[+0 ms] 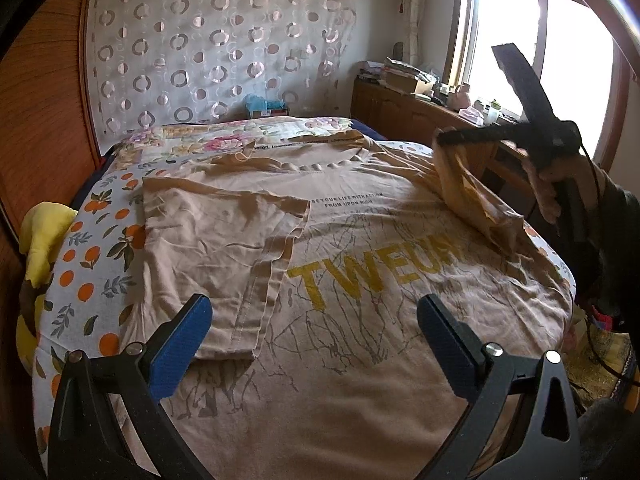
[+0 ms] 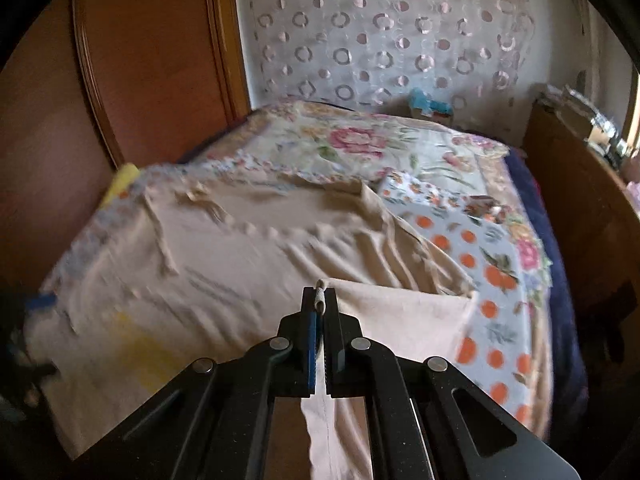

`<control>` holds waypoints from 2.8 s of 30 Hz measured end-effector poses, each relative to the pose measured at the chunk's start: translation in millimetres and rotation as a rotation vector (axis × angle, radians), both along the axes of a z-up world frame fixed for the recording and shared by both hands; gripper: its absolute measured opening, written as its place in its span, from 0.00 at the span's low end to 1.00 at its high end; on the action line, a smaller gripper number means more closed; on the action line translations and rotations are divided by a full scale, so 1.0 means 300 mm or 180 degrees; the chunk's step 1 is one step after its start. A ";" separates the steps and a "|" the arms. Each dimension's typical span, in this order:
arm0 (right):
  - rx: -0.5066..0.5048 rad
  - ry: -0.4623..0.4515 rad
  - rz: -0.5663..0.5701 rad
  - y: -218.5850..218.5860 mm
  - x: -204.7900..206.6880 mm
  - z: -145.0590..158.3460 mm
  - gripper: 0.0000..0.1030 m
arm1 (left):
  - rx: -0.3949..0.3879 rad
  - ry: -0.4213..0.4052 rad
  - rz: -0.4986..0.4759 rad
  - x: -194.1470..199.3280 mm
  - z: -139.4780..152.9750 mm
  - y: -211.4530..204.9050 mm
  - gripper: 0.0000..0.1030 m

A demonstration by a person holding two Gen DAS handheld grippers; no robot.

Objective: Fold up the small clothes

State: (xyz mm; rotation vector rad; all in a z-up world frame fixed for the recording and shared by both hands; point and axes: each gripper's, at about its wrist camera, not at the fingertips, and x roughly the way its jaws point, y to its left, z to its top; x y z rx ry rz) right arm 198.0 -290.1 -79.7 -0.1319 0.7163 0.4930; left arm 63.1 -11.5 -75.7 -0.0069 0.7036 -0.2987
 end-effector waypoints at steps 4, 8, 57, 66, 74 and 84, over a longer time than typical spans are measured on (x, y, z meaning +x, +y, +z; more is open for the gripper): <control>-0.0045 0.0042 0.0147 0.067 0.002 -0.018 0.07 | -0.0004 0.0004 0.0012 0.000 -0.001 -0.001 0.99; -0.0319 -0.0094 0.0076 0.074 0.003 -0.040 0.45 | -0.0020 -0.0005 0.0033 -0.001 0.005 0.012 0.99; -0.0142 0.0253 -0.0513 -0.253 0.196 -0.234 0.66 | 0.0219 0.0303 0.0427 0.424 0.013 0.344 0.88; -0.0145 0.0239 -0.0304 -0.231 0.342 -0.245 0.51 | 0.0269 0.0509 0.0541 0.607 -0.048 0.419 0.86; -0.0237 0.0134 -0.0083 -0.247 0.357 -0.268 0.05 | 0.0284 0.0603 0.0529 0.705 -0.098 0.443 0.78; -0.0182 0.0131 -0.0454 -0.328 0.416 -0.288 0.04 | 0.0213 0.0631 0.0492 0.761 -0.116 0.463 0.60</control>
